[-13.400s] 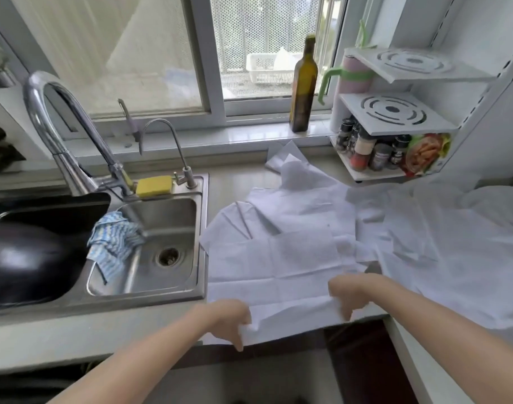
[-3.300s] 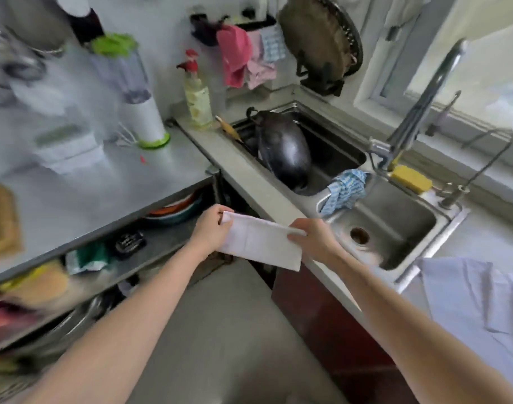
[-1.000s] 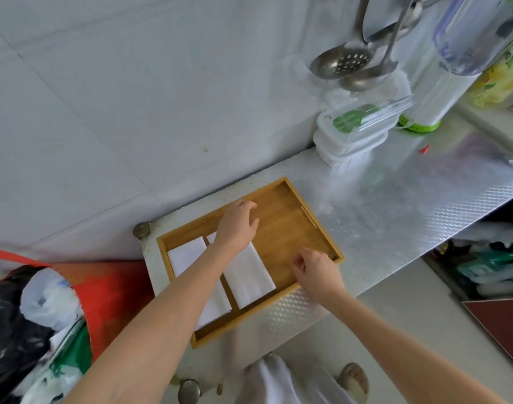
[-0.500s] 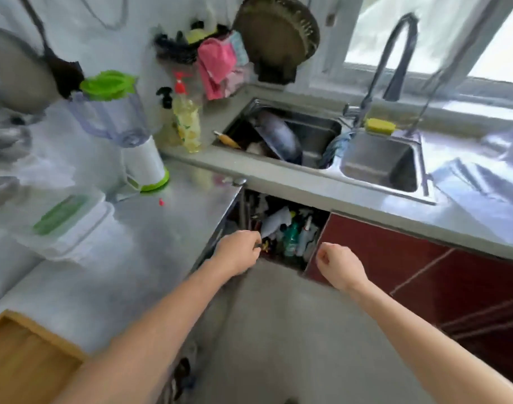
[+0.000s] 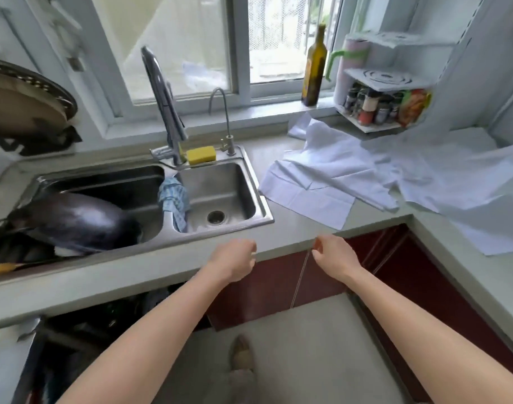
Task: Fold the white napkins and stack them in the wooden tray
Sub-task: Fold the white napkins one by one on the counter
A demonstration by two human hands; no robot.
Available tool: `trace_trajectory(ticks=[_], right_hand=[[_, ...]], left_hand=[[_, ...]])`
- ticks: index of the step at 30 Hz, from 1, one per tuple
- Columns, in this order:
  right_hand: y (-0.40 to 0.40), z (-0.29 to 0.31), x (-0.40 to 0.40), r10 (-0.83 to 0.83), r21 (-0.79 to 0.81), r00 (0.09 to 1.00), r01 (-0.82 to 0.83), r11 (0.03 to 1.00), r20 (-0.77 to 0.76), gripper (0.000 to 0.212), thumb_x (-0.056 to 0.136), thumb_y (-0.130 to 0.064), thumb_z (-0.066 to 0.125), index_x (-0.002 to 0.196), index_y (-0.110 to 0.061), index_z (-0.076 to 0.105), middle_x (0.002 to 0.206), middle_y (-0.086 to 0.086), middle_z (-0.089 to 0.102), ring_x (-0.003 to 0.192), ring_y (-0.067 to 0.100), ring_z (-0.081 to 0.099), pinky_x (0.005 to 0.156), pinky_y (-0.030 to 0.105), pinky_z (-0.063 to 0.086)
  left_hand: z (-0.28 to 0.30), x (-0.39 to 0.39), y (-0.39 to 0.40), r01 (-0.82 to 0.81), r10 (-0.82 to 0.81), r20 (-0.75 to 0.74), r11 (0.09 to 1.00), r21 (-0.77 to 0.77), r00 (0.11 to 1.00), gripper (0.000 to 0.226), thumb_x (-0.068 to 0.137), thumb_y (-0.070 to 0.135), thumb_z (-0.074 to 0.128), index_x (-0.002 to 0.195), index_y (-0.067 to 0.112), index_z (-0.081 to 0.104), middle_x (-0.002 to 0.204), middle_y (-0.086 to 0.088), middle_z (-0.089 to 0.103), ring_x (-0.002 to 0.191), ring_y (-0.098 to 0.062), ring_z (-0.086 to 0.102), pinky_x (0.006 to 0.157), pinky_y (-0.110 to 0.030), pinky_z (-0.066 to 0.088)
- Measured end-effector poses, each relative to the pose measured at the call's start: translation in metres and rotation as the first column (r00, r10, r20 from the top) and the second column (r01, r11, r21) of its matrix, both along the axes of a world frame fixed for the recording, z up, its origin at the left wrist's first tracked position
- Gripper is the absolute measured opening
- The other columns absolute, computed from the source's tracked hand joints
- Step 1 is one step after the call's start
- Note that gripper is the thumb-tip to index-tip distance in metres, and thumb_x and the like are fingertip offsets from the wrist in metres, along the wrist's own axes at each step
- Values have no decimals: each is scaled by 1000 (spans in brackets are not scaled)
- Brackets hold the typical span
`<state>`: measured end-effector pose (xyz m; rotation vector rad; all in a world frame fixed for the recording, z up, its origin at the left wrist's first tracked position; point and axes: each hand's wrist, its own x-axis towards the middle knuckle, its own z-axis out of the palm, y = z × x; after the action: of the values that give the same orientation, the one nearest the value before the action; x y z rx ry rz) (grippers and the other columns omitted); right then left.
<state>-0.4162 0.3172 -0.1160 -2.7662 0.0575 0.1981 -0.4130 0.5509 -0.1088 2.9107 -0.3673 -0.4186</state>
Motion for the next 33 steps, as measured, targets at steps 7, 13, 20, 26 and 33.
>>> trace_trajectory(ticks=[7,13,20,26,33], right_hand=[[-44,-9,95,-120,-8,987,120,993,-104,25,91,-16,49,115,-11,53,119,7,56,101,26,57,82,36,49],[-69,-30,160,-214,-8,966,215,977,-147,34,93,-21,51,126,-10,50,130,7,51,111,28,55,87,36,47],[-155,-35,260,-368,145,925,379,914,-97,40,93,-19,53,130,-4,45,131,13,47,116,29,48,85,33,40],[-227,-41,333,-423,271,883,467,842,-205,47,92,-22,57,133,-4,44,135,15,47,122,31,47,95,34,38],[-233,-49,371,-281,574,915,401,714,-289,9,83,-9,69,90,-5,66,78,7,59,74,21,56,62,26,42]], left_hand=[[1,165,-48,178,-178,-26,983,38,984,35,92,24,50,127,19,54,128,-1,56,116,-23,53,87,-36,48],[-9,260,-90,278,-269,-96,956,96,958,39,94,22,49,132,14,49,132,-5,50,122,-25,48,93,-36,45],[-20,335,-160,247,-243,-65,967,63,968,43,92,20,52,134,12,48,135,-10,49,122,-29,49,94,-39,46],[-17,370,-226,169,-167,-103,986,11,981,47,91,17,53,136,10,43,134,-12,45,121,-31,45,97,-43,42],[-19,388,-261,185,-185,-51,983,-16,981,59,91,20,58,145,15,33,149,-9,32,135,-27,31,104,-37,36]])
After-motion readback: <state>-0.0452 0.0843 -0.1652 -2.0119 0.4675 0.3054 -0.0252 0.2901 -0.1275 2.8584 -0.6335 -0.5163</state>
